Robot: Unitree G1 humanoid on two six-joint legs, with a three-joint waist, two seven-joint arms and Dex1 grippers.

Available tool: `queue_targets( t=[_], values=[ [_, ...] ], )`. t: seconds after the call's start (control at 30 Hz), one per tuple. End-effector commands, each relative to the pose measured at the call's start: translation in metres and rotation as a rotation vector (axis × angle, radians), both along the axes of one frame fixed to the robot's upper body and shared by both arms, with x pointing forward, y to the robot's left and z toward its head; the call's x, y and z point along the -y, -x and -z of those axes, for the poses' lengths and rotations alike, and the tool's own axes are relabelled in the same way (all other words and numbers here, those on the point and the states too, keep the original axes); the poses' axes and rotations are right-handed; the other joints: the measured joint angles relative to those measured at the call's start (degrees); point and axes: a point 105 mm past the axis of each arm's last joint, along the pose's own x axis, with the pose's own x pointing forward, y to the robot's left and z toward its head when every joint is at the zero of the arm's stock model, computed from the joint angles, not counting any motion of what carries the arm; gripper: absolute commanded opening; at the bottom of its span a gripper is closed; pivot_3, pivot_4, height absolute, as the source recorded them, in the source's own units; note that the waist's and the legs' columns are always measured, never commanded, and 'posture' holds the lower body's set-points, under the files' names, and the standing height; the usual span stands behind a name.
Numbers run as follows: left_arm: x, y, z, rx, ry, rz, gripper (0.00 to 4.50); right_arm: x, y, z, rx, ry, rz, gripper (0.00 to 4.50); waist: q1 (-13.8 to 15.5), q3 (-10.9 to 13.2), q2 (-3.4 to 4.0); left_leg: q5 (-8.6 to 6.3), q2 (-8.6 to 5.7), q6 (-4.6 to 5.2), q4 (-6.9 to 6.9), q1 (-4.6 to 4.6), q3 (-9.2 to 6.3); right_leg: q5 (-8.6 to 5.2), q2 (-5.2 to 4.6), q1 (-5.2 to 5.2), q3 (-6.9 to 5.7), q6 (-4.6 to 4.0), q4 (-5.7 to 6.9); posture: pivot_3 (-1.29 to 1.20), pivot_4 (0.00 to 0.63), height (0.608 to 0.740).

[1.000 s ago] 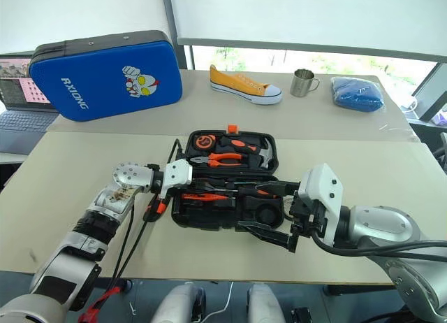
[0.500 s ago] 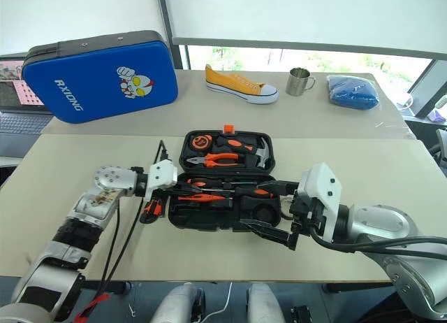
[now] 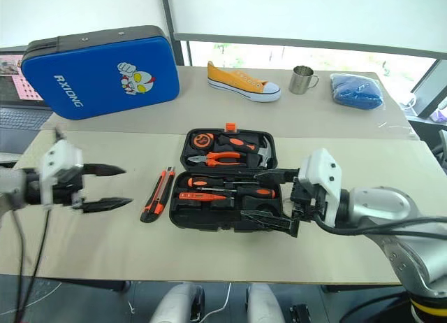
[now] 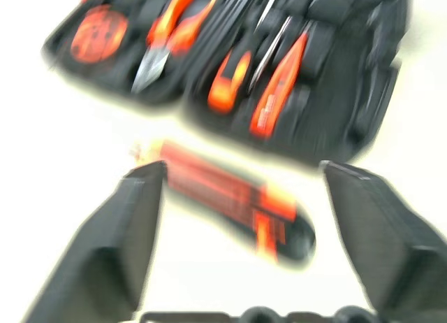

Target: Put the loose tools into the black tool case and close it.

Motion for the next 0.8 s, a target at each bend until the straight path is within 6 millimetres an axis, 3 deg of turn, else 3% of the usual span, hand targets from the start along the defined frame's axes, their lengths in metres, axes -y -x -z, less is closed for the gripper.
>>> queue_targets(
  t=[0.03,0.1,0.2,0.3,0.43,0.6,0.8],
  values=[
    [-0.027,0.015,-0.007,0.019,-0.113,-0.129,4.45,-0.009,-0.003,-0.002,0.039,-0.014,-0.086,4.5,0.1,0.0,-0.01,0.0,-0.01,0.0,-0.03,0.01,0.01,0.0,-0.02,0.01,0.0,0.0,-0.02,0.0,0.15,0.739],
    [-0.024,0.017,-0.005,-0.001,-0.118,-0.141,4.45,-0.011,-0.004,0.0,0.041,-0.015,-0.102,4.5,0.6,0.0,-0.03,0.0,-0.02,-0.01,-0.04,0.0,0.01,0.0,-0.04,0.02,-0.01,0.0,-0.04,0.0,0.15,0.739],
    [-0.003,0.011,-0.004,-0.042,-0.111,-0.155,4.45,-0.011,-0.005,0.004,0.043,-0.014,-0.12,4.5,1.7,0.0,-0.08,0.03,-0.04,-0.06,-0.04,0.0,-0.01,0.01,-0.11,0.05,-0.07,0.01,-0.08,0.0,0.15,0.739],
    [0.013,-0.009,-0.006,-0.098,-0.032,-0.279,4.45,-0.011,-0.004,0.005,0.041,-0.02,-0.125,4.5,2.1,0.0,-0.11,0.04,-0.1,-0.08,-0.03,0.0,-0.03,0.04,-0.14,0.09,-0.09,0.08,-0.09,0.0,0.15,0.739],
    [0.052,-0.016,-0.003,-0.323,-0.012,-0.31,4.45,-0.006,-0.002,0.012,0.035,-0.034,-0.093,4.5,1.4,0.1,-0.22,0.05,-0.18,-0.08,-0.03,-0.05,-0.06,0.06,0.01,0.05,-0.05,0.11,0.0,0.0,0.15,0.739],
    [0.049,-0.033,0.006,-0.408,-0.126,-0.425,4.45,-0.008,0.003,0.018,0.031,-0.061,-0.064,4.5,-0.1,0.1,-0.25,0.05,-0.19,-0.08,-0.07,-0.01,-0.08,0.04,0.09,-0.02,0.03,0.06,0.13,0.0,0.15,0.739],
    [0.061,-0.051,0.011,-0.456,-0.162,-0.44,4.45,-0.014,0.006,0.017,0.043,-0.081,-0.04,4.5,0.2,0.2,-0.29,0.08,-0.19,-0.14,-0.16,0.04,-0.1,0.0,0.05,-0.03,0.03,-0.01,0.13,0.0,0.15,0.739]
  ],
)
